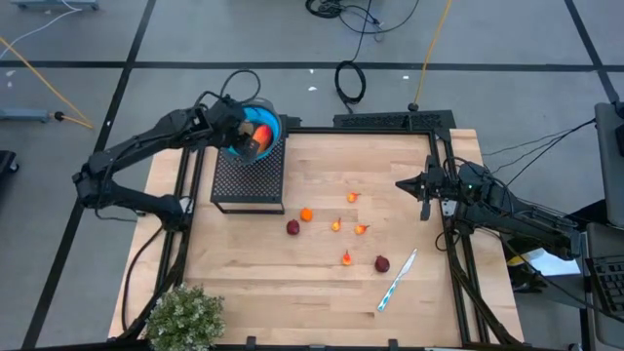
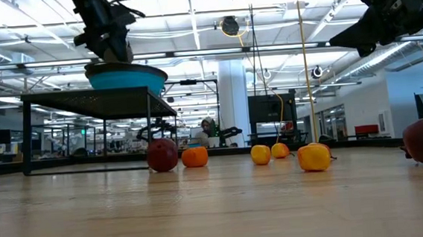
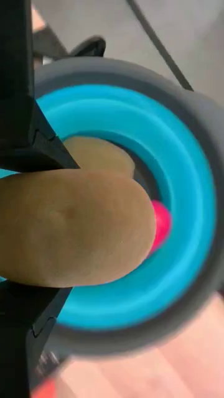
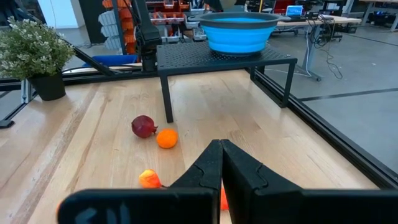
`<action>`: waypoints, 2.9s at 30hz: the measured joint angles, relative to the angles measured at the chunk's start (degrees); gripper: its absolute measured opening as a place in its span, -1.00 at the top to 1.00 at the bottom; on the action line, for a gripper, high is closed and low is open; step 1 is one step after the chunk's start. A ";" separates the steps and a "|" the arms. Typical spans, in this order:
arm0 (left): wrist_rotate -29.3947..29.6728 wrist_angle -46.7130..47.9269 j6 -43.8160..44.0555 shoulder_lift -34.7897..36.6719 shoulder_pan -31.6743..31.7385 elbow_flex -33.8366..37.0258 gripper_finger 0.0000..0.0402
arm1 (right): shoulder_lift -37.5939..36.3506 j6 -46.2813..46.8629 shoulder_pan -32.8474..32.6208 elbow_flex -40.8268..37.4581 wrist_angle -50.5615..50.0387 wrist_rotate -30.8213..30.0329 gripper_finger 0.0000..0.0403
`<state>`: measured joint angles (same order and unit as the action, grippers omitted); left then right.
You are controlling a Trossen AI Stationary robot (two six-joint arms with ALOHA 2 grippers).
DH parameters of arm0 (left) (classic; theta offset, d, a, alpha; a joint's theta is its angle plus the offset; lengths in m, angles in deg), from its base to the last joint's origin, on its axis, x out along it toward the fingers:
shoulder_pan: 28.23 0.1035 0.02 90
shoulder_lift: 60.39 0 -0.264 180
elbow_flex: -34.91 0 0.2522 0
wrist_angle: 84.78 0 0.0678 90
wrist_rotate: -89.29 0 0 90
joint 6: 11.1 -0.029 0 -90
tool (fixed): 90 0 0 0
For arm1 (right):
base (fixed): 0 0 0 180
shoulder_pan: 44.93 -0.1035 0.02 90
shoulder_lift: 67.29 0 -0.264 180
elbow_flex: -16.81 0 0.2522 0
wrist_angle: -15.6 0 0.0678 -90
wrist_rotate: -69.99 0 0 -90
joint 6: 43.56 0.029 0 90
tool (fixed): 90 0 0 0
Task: Pick & Place Fruit
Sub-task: Put the kiwi into the blue strainer bowl on the shelf, then put the left pomegranate into the blue strainer bowl on the shelf
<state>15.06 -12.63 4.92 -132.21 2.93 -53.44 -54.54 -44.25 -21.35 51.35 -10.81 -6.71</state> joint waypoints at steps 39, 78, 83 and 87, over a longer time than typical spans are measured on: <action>-9.79 5.77 -13.35 -4.68 6.71 0.04 -0.09 | 0.00 0.02 0.01 0.00 -0.04 0.00 1.00; -12.72 6.01 -0.45 0.97 1.54 -13.28 -0.61 | 0.02 -0.07 0.01 0.00 -0.08 0.24 1.00; -12.78 3.73 7.56 2.03 -7.62 -14.88 -0.61 | 0.02 -0.03 -0.01 0.00 -0.10 0.26 1.00; -11.32 0.48 13.89 2.22 -17.09 -14.97 -0.61 | 0.02 -0.02 0.00 0.00 -0.10 0.28 1.00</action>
<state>3.74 -12.16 18.81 -129.99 -14.16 -68.41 -54.52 -44.27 -21.35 51.35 -10.91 -6.42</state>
